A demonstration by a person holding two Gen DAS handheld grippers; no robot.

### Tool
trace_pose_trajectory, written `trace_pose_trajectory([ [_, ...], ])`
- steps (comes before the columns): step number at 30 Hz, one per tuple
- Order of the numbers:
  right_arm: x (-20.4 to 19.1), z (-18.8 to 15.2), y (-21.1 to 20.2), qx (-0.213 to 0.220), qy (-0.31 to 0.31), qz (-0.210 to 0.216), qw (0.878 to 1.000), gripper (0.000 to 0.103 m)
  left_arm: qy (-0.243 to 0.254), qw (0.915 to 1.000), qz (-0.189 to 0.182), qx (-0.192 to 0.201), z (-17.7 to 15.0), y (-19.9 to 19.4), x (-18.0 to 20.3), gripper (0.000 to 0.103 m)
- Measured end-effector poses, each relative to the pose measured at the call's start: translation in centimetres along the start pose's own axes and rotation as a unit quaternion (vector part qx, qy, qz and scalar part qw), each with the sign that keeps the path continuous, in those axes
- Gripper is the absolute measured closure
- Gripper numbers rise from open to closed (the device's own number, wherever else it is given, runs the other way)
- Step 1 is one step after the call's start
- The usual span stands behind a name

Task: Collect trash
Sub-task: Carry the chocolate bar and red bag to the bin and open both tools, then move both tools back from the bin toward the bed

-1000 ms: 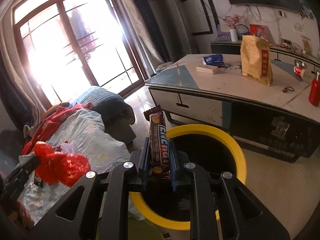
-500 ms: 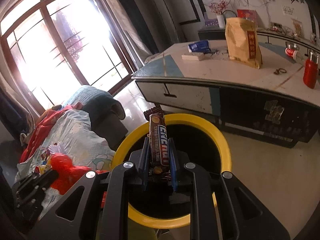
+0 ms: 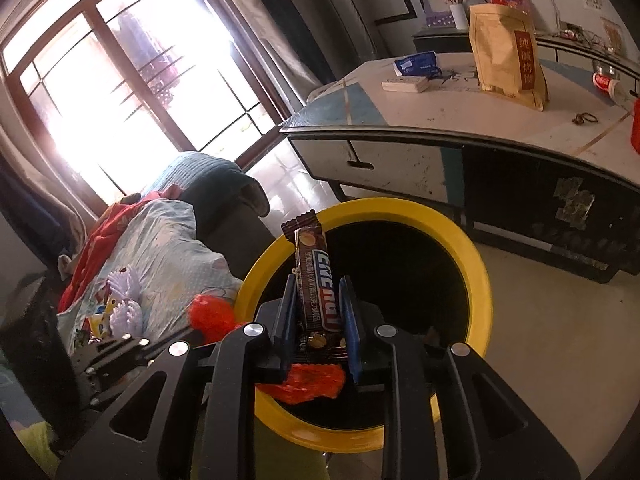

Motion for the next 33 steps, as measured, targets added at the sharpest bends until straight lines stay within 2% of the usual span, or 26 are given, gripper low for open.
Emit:
trace_pose_trajectory([
  [2, 0.3, 0.0, 0.3, -0.004, 0.006, -0.003, 1.000, 0.076, -0.010, 0.9999, -0.014, -0.003, 0.1, 0.2, 0.0, 0.090],
  [4, 0.6, -0.1, 0.5, -0.005, 0.014, -0.005, 1.000, 0.067, -0.017, 0.9995, -0.025, -0.001, 0.0, 0.2, -0.1, 0.071],
  [7, 0.9, -0.2, 0.5, -0.002, 0.023, -0.011, 1.000, 0.057, -0.031, 0.9989, -0.034, 0.005, 0.0, -0.2, -0.2, 0.057],
  [9, 1.1, -0.1, 0.5, -0.001, 0.025, -0.014, 1.000, 0.056, -0.043, 0.9983, -0.038, 0.012, -0.1, -0.8, -0.4, 0.049],
  [11, 1.2, -0.1, 0.2, 0.005, 0.026, -0.023, 0.999, 0.046, -0.057, 0.9973, -0.041, 0.025, 0.0, -1.8, -0.9, 0.037],
  [13, 1.1, 0.2, -0.3, 0.022, 0.019, -0.032, 0.999, 0.037, -0.066, 0.9962, -0.041, 0.039, 0.0, -2.6, -1.3, 0.021],
  [14, 1.0, 0.3, -0.6, 0.028, 0.017, -0.044, 0.999, 0.031, -0.071, 0.9956, -0.039, 0.047, 0.1, -3.1, -1.6, 0.018],
  [15, 1.1, 0.4, -0.8, 0.033, 0.014, -0.055, 0.998, 0.029, -0.076, 0.9950, -0.036, 0.053, 0.1, -3.5, -2.0, 0.013],
  [20, 0.2, 0.6, -1.5, 0.054, -0.005, -0.077, 0.996, 0.022, -0.099, 0.9914, -0.021, 0.083, 0.2, -5.8, -3.4, 0.011],
  [27, -1.6, 0.4, -1.7, 0.058, -0.027, -0.086, 0.994, 0.020, -0.087, 0.9889, 0.022, 0.118, -0.3, -9.1, -4.5, 0.011],
  [33, -4.6, 0.0, -1.9, 0.064, -0.055, -0.074, 0.994, 0.017, -0.085, 0.9848, 0.056, 0.140, -1.3, -11.3, -5.8, 0.011],
])
Point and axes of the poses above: each gripper's, at about its wrist camera, not at the fingertips, and y roughly the way its jaws point, x to its right, z to its top, the point moved 5 cm from there along y, roughly the way its jaws point, and after that the axes turned 2 degrees about -x, right-handed, at the moved point
